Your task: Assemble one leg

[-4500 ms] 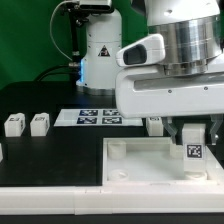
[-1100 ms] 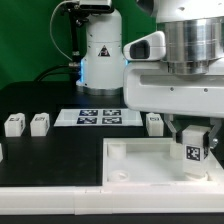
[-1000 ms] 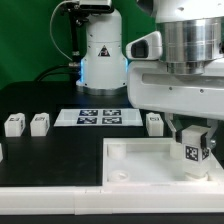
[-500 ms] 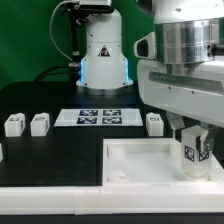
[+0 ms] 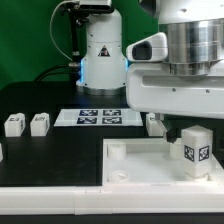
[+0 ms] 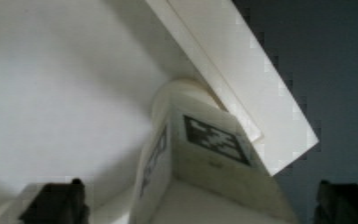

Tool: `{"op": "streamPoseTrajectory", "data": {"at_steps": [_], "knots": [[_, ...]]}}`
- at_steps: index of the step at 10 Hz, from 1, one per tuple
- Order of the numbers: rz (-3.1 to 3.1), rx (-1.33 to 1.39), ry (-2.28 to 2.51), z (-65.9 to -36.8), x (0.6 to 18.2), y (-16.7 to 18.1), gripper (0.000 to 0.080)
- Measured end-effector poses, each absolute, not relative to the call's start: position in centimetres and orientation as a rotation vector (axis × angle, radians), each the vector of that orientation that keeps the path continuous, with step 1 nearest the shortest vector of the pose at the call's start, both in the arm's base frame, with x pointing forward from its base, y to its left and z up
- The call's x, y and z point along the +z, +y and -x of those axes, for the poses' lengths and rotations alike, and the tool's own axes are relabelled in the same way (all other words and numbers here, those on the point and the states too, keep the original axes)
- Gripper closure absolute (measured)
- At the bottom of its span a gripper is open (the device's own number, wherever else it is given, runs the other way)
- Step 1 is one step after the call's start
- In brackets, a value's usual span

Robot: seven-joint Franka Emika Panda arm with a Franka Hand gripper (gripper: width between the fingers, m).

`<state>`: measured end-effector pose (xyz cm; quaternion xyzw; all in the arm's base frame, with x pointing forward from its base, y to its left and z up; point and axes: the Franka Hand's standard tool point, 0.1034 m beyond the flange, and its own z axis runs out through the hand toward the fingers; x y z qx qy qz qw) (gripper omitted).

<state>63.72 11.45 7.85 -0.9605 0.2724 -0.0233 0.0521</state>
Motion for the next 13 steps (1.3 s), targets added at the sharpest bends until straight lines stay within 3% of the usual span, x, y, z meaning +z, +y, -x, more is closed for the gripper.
{"op": "streamPoseTrajectory", "data": {"at_steps": [6,9,10,11,12,13], "knots": [[3.050,-0.100,-0.404,-64.04,8.28,10.99,0.0151],[3.047,-0.099,-0.431,-63.99,8.17,10.88,0.0178],[3.047,-0.099,-0.431,-63.99,8.15,10.87,0.0348],[3.047,-0.099,-0.432,-63.98,8.16,10.93,0.0348],[3.049,-0.097,-0.411,-63.95,8.11,10.96,0.0508],[3.055,-0.094,-0.358,-63.95,8.08,10.93,0.0508]]}}
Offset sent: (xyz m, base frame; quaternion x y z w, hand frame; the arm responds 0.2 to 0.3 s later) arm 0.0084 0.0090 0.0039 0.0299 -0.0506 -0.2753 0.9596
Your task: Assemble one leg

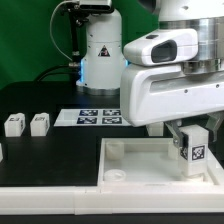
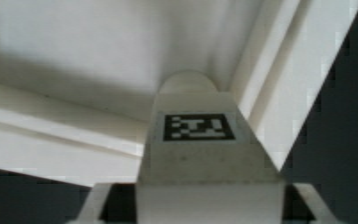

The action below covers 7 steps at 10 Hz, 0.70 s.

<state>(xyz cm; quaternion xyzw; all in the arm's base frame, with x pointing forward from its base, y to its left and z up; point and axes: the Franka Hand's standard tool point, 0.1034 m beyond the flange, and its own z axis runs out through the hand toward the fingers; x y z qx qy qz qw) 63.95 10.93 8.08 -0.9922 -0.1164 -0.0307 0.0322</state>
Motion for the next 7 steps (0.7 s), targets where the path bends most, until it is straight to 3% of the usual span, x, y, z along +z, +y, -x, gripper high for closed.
{"op": "streamPoseTrajectory", "data": {"at_steps": [2,7], "knots": [[3.058,-0.092,-0.301,-63.91,8.03,11.02,0.0508],[2.931,-0.039,0.854,-63.82,7.70,11.14,0.0507]]}}
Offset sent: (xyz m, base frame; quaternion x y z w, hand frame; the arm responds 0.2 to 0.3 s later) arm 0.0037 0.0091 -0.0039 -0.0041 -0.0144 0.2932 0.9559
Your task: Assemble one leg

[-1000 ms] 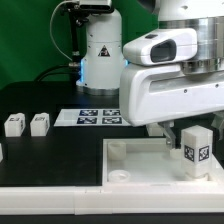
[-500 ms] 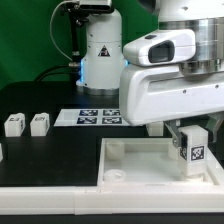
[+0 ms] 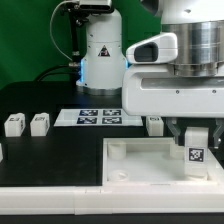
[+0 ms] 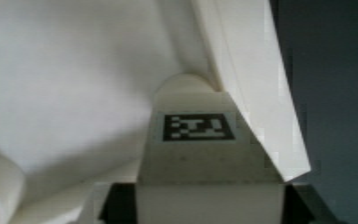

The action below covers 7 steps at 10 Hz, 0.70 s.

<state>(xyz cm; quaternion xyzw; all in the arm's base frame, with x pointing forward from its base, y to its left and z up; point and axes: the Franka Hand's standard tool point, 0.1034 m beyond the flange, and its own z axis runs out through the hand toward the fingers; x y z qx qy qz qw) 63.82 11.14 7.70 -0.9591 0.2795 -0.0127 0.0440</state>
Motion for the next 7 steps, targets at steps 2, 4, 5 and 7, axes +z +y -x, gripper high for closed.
{"op": "streamPoseTrajectory", "data": {"at_steps": [2,4,5,7], "knots": [[2.791,-0.022,1.260,-63.71,7.68,11.27,0.0506],[2.685,-0.018,1.487,-63.65,7.69,11.33,0.0506],[2.653,-0.014,1.541,-63.64,7.67,11.26,0.0506],[2.686,-0.016,1.482,-63.65,7.68,11.30,0.0293]]}}
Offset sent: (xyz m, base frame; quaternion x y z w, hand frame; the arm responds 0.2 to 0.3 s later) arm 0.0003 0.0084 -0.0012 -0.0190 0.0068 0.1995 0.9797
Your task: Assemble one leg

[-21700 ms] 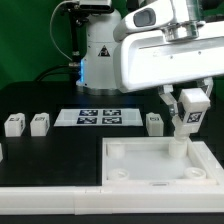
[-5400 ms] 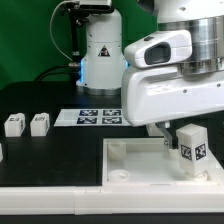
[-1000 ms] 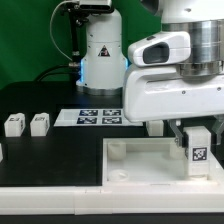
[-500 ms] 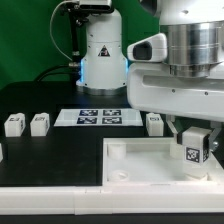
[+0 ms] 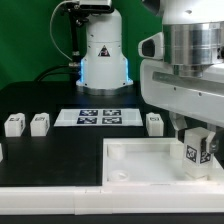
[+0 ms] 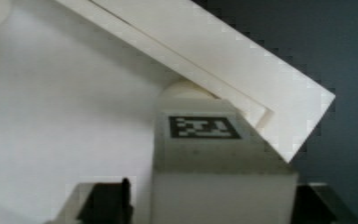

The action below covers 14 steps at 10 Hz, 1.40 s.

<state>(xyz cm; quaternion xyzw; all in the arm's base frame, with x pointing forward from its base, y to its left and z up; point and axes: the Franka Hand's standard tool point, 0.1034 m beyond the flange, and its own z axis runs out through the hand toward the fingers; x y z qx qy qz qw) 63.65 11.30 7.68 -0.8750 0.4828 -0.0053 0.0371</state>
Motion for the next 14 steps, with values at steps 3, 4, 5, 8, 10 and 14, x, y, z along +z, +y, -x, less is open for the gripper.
{"op": "streamPoseTrajectory", "data": {"at_steps": [3,4,5,8,10,14], "knots": [[2.813,-0.033,1.222,-63.69,7.69,11.36,0.0159],[2.888,-0.044,1.031,-63.69,7.68,11.53,0.0159],[2.930,-0.048,0.901,-63.65,7.69,11.82,0.0151],[3.076,-0.073,0.209,-63.76,7.80,11.72,0.0150],[3.088,-0.092,-0.230,-63.85,7.89,11.67,0.0150],[3.053,-0.099,-0.559,-63.85,7.87,11.53,0.0150]]}}
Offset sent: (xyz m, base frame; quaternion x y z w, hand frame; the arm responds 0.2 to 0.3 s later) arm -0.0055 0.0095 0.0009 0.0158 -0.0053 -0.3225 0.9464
